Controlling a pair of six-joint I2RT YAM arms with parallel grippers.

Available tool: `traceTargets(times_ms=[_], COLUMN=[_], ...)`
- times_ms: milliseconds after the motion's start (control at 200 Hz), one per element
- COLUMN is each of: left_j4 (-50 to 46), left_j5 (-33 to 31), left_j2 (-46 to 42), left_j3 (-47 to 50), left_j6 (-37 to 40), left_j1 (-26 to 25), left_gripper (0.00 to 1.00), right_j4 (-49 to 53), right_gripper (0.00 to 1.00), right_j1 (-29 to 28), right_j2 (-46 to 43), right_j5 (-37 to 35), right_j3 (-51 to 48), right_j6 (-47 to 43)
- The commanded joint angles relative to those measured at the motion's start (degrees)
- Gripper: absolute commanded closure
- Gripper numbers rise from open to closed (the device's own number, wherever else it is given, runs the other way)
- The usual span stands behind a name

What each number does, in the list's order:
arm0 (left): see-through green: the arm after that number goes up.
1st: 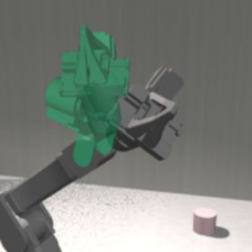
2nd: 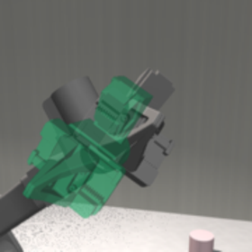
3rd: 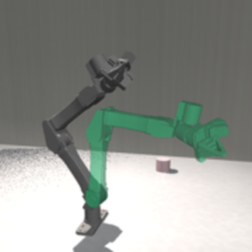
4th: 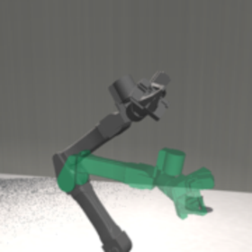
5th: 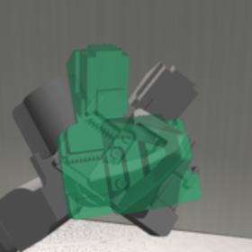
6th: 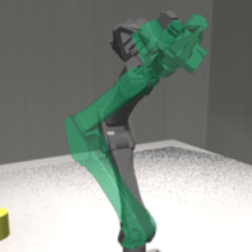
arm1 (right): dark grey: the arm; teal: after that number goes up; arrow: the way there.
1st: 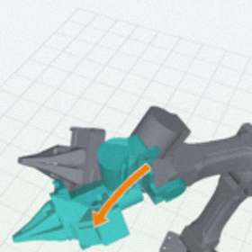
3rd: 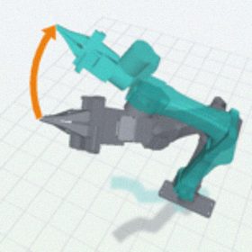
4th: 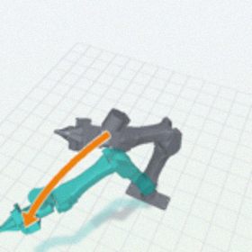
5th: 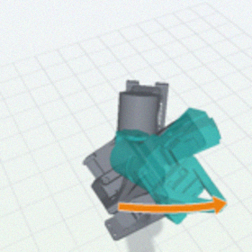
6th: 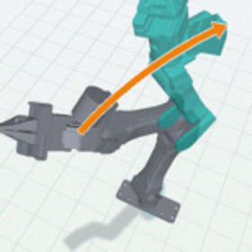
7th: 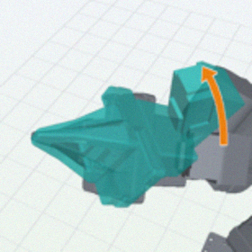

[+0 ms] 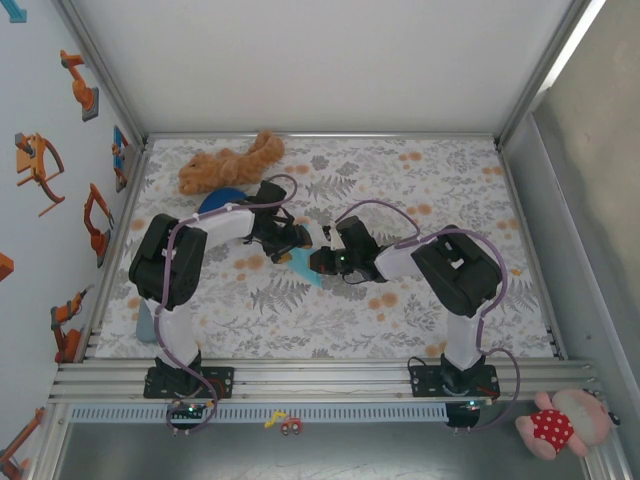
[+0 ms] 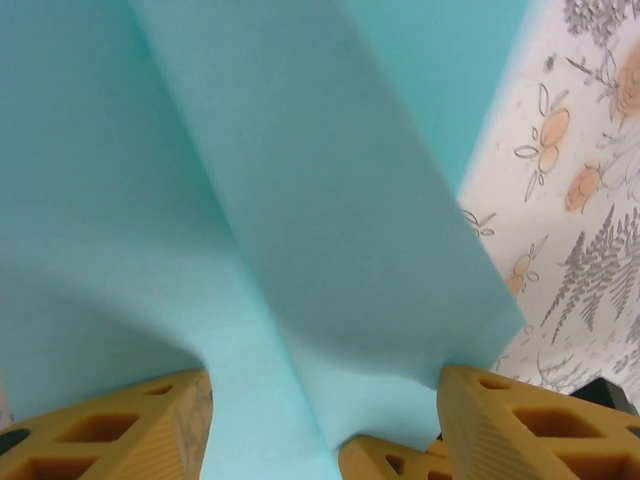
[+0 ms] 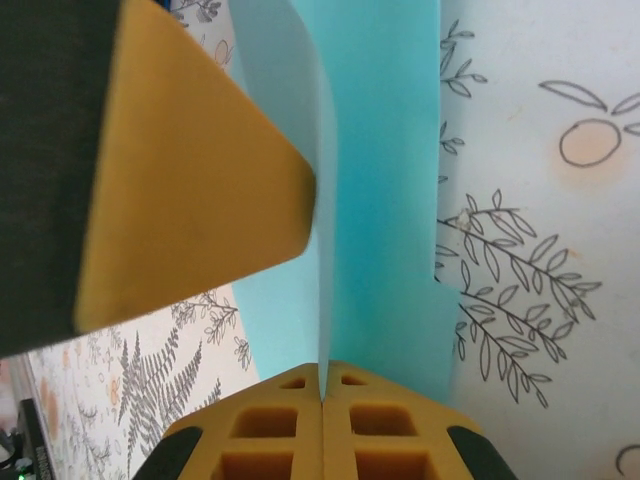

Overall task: Fold a paper plane with a square sheet of paper (pick it up from the middle)
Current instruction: Fourth fold the wing at the center of the table.

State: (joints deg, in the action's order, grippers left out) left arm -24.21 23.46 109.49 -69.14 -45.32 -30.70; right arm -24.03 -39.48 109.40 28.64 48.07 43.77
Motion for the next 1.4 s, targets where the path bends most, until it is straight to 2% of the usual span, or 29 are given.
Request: traceTargets(times_ms=[0,235,356,741,977,1392], left_j4=[1.0,8.7,14.7,29.0,29.5,29.0], left_j5=[1.3,1.1,2.5,10.1,12.0,13.0], left_j2=[-4.5,-10.6,-12.7,-10.6,-7.9,-5.0], left_j3=[-0.3,6.9,11.9,17.7,16.9,15.2], left_j6=[2.4,1.1,-1.2,-6.1,-6.5,-6.3], left_j1=[0.2,1.3,2.2,3.5,3.5,3.4], left_gripper=[0.34,0.32,0.35,0.68,0.75,0.78], right_j4=[-1.7,-3.0,-4.0,-9.2,-9.4,-8.5], right_gripper=[1.00,1.00,1.00,1.00,1.00,0.99], right_j1=[0.7,1.2,1.4,2.8,3.1,3.4], right_j2=[1.1,0.9,1.6,3.7,4.3,4.6], right_j5=[3.5,5.8,7.3,12.2,12.8,13.1], right_j3=[-0.9,-0.4,-0.5,-1.8,-1.8,-1.1], right_j6=[1.5,1.5,1.9,5.7,6.1,6.0])
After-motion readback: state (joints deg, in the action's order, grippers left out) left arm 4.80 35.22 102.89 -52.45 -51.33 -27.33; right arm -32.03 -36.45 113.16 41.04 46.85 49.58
